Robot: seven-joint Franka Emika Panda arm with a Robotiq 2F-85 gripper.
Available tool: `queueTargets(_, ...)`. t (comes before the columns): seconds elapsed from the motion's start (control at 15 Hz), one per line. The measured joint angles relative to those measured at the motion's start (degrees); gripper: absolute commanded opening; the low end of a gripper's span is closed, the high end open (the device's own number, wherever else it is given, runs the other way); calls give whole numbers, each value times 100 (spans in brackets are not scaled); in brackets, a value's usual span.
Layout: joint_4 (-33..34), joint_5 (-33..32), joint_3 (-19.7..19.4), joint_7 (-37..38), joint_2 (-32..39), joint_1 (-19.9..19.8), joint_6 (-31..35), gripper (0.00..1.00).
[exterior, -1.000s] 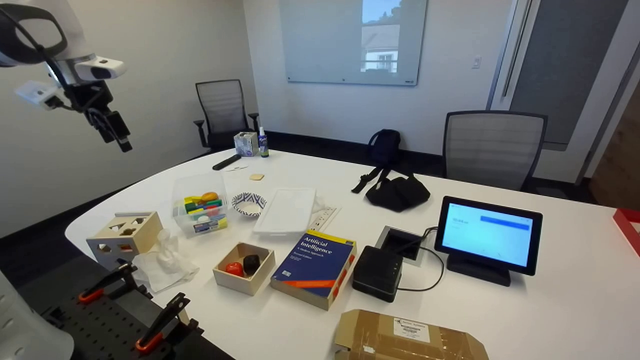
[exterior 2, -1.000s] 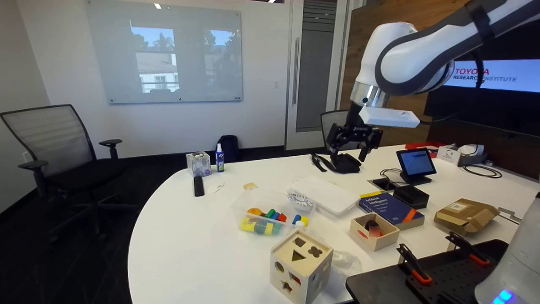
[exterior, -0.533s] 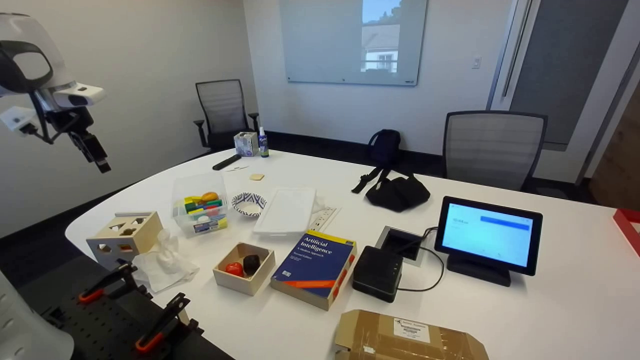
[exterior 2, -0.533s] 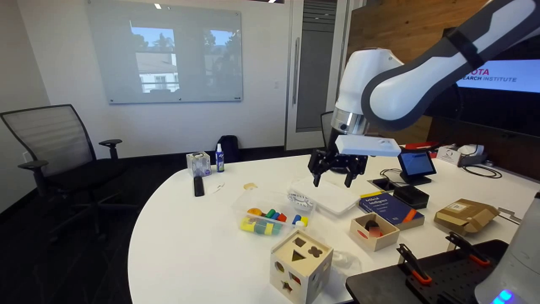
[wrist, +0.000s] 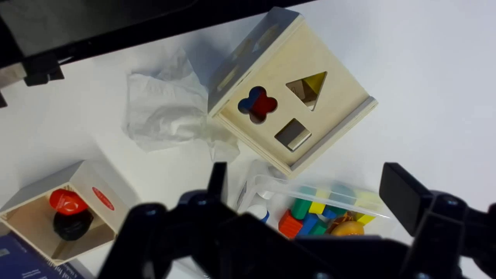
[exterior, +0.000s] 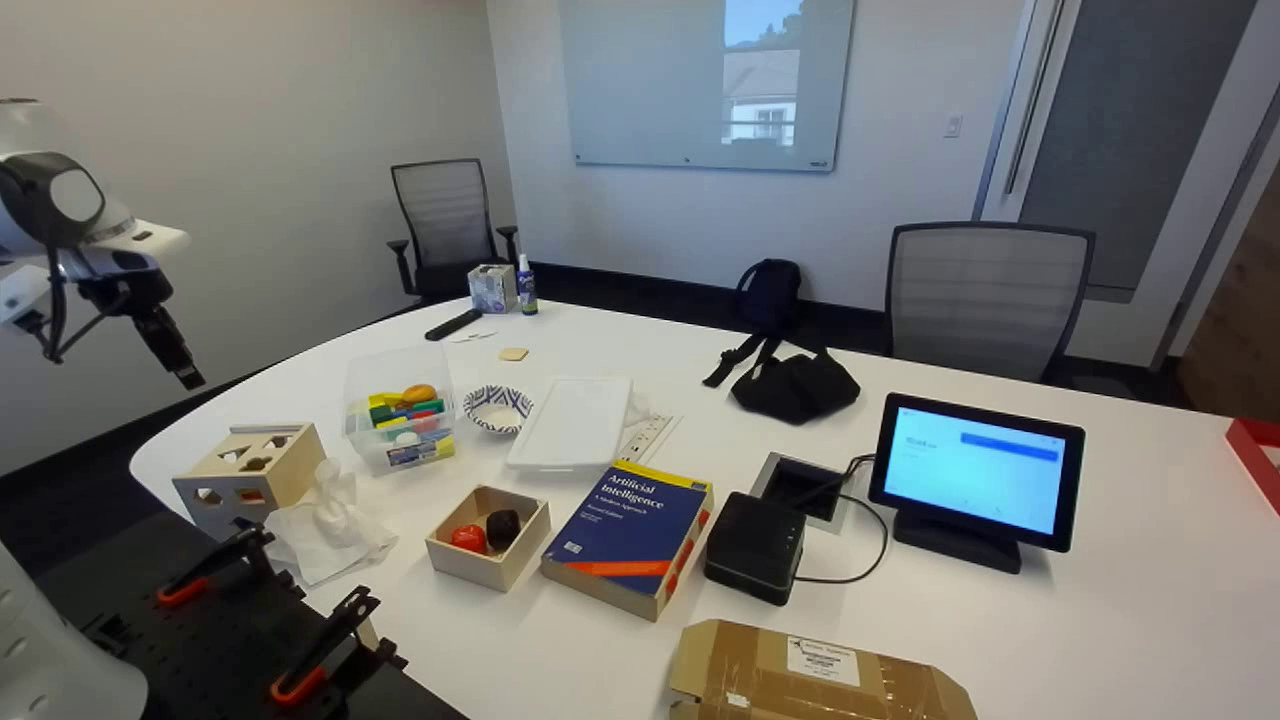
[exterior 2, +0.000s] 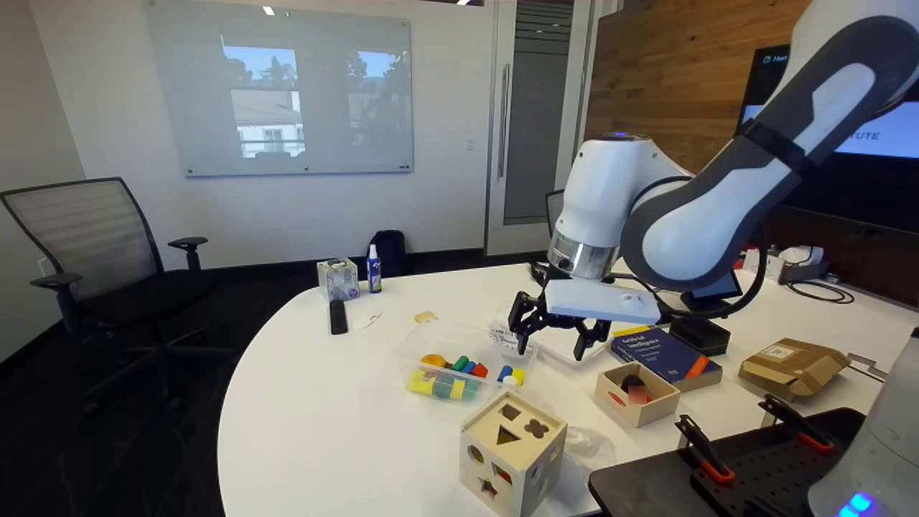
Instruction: Slide the lid on the wooden toy box to the left.
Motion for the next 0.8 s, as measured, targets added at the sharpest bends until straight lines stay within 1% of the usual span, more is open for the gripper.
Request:
queueTargets(0.27,-115,-1153,557,1662,109,-485,66,100)
queueTargets(0.47,-133,-1957,895,2735,197,-838,107,100)
queueTargets(0.67,-134,-2853,1134,3685,388,-1209,340,100)
queueTargets(0.8,-134,-3557,1201,4251,546,-1454,580,100)
